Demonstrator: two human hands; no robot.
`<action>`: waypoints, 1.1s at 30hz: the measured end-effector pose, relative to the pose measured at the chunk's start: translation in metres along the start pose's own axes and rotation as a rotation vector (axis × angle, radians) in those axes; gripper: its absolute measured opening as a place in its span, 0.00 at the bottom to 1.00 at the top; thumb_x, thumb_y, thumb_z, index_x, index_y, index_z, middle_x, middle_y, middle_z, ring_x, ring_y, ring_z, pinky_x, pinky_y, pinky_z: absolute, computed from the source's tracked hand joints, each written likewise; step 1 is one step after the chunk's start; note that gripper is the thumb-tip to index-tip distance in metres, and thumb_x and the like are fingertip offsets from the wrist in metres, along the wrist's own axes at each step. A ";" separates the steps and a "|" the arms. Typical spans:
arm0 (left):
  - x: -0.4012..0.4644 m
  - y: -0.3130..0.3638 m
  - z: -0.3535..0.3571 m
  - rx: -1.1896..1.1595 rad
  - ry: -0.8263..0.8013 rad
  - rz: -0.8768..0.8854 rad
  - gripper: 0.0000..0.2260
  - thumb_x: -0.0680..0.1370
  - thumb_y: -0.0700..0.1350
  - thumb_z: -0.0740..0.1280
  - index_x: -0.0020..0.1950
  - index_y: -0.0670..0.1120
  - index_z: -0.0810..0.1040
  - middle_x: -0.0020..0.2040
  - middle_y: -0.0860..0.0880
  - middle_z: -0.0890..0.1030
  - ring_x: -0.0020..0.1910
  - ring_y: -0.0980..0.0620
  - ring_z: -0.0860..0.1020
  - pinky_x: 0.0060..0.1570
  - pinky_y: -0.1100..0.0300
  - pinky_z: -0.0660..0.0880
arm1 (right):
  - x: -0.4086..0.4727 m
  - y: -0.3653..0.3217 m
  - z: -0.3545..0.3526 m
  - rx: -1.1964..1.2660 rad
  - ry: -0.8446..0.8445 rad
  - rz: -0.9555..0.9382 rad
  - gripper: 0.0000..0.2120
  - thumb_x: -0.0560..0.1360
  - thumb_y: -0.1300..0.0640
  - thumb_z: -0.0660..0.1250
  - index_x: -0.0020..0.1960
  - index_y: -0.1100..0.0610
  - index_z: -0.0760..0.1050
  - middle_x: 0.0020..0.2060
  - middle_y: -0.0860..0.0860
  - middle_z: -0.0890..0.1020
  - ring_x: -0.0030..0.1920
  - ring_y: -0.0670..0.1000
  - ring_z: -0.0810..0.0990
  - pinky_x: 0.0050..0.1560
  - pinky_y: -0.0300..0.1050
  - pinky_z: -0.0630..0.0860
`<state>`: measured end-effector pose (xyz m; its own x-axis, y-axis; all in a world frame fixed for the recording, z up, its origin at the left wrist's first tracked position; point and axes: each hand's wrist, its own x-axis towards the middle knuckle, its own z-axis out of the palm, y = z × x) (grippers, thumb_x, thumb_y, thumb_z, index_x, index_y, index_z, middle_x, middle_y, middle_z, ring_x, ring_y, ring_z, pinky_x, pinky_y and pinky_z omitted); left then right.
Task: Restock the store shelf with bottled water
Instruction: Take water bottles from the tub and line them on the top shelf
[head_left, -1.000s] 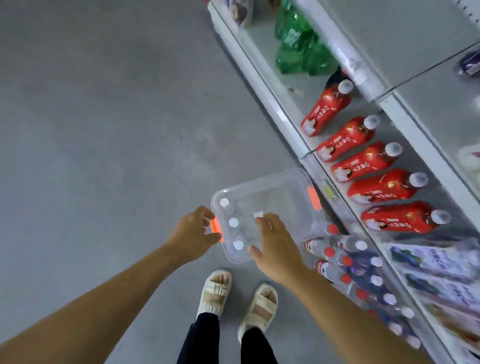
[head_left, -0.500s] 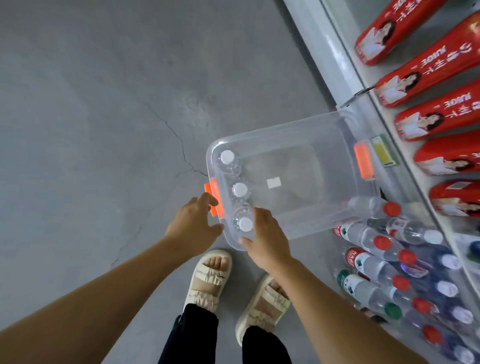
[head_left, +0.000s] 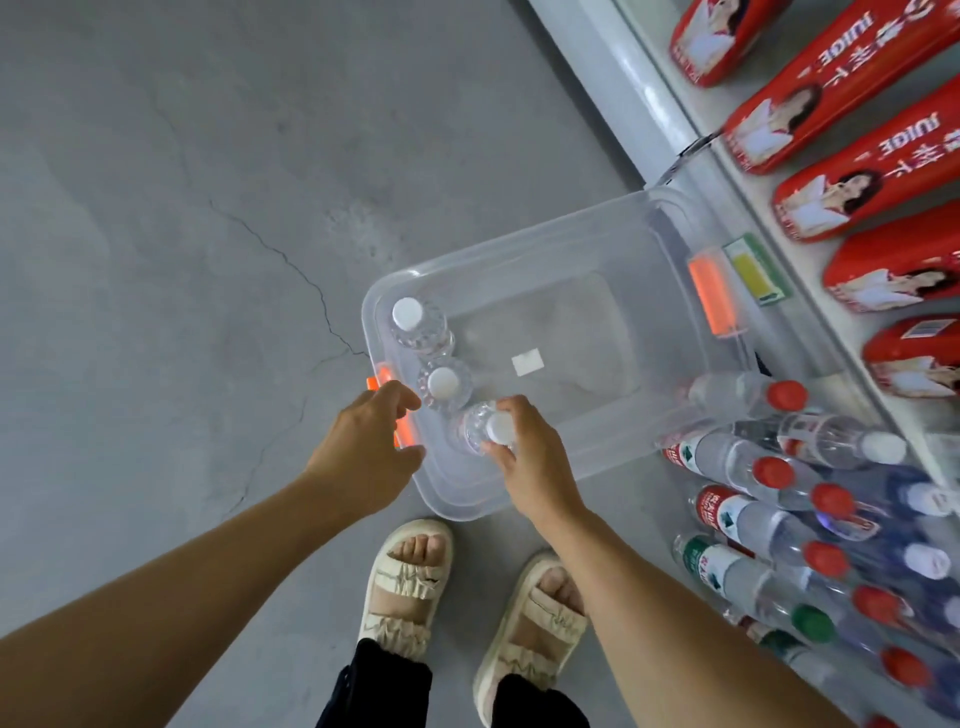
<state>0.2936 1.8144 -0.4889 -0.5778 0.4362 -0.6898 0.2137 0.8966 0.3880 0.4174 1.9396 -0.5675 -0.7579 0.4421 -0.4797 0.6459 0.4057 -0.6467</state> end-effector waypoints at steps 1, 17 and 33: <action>-0.001 0.004 -0.002 -0.001 -0.001 0.012 0.19 0.75 0.43 0.70 0.63 0.49 0.69 0.62 0.48 0.75 0.58 0.50 0.74 0.54 0.60 0.72 | 0.000 0.002 -0.009 0.022 0.008 0.011 0.16 0.74 0.60 0.69 0.60 0.58 0.70 0.55 0.53 0.78 0.55 0.53 0.77 0.51 0.37 0.70; -0.101 0.183 -0.115 -0.073 -0.017 0.268 0.23 0.71 0.44 0.74 0.62 0.49 0.69 0.56 0.51 0.75 0.52 0.54 0.74 0.51 0.63 0.71 | -0.065 -0.125 -0.324 0.208 0.219 -0.052 0.12 0.72 0.55 0.72 0.51 0.53 0.71 0.37 0.44 0.75 0.37 0.43 0.72 0.38 0.31 0.69; -0.265 0.368 -0.282 -0.177 0.079 0.663 0.29 0.69 0.49 0.75 0.65 0.51 0.65 0.54 0.56 0.73 0.56 0.53 0.75 0.51 0.60 0.69 | -0.203 -0.344 -0.560 0.304 0.559 -0.020 0.20 0.68 0.45 0.70 0.51 0.58 0.72 0.50 0.57 0.78 0.52 0.58 0.79 0.50 0.62 0.78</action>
<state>0.3030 2.0072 0.0095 -0.4261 0.8754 -0.2284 0.4140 0.4132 0.8111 0.3998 2.1585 0.0848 -0.5541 0.8212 -0.1366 0.5153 0.2095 -0.8310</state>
